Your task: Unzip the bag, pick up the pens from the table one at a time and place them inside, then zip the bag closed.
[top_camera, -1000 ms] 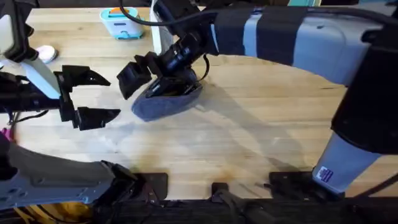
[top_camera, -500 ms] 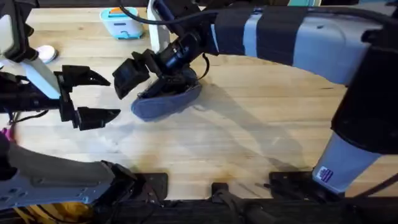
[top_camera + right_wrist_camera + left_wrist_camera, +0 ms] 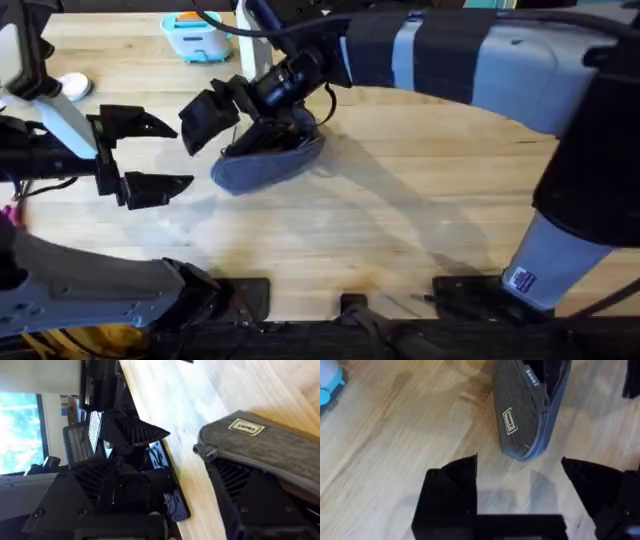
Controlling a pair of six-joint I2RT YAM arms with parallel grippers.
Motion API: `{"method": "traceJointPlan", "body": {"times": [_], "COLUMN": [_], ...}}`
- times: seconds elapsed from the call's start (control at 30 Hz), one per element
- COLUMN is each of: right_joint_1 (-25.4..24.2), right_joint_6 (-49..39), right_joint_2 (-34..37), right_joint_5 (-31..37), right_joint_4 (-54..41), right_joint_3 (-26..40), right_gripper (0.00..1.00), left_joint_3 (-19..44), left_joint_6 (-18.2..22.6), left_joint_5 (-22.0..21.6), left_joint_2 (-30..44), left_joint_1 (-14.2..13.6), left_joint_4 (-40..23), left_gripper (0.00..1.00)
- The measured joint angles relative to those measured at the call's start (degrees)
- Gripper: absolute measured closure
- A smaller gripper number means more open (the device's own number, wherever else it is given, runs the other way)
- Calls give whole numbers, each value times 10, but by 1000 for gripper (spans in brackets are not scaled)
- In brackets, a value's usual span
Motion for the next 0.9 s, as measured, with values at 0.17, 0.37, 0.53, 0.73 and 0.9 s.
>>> {"method": "traceJointPlan", "body": {"times": [0.17, 0.37, 0.53, 0.73, 0.9], "right_joint_1": [-5, -7, -7, -9, -13], "right_joint_6": [0, 0, 1, -1, -17], "right_joint_2": [0, 0, 0, 0, 0], "right_joint_5": [0, 0, 3, 9, 38], "right_joint_4": [2, 2, 3, 3, -4], "right_joint_3": [10, 18, 34, 44, 44], "right_gripper": [6, 5, 5, 5, 5], "left_joint_3": [0, 0, 0, 0, 0], "left_joint_6": [0, 0, 0, 0, 0], "left_joint_5": [0, 0, 0, 0, -1], "left_joint_2": [0, 0, 0, 0, 0], "left_joint_1": [0, 0, 0, 0, 0], "left_joint_4": [0, 0, 0, -5, -28], "left_gripper": [7, 6, 7, 8, 7]}}
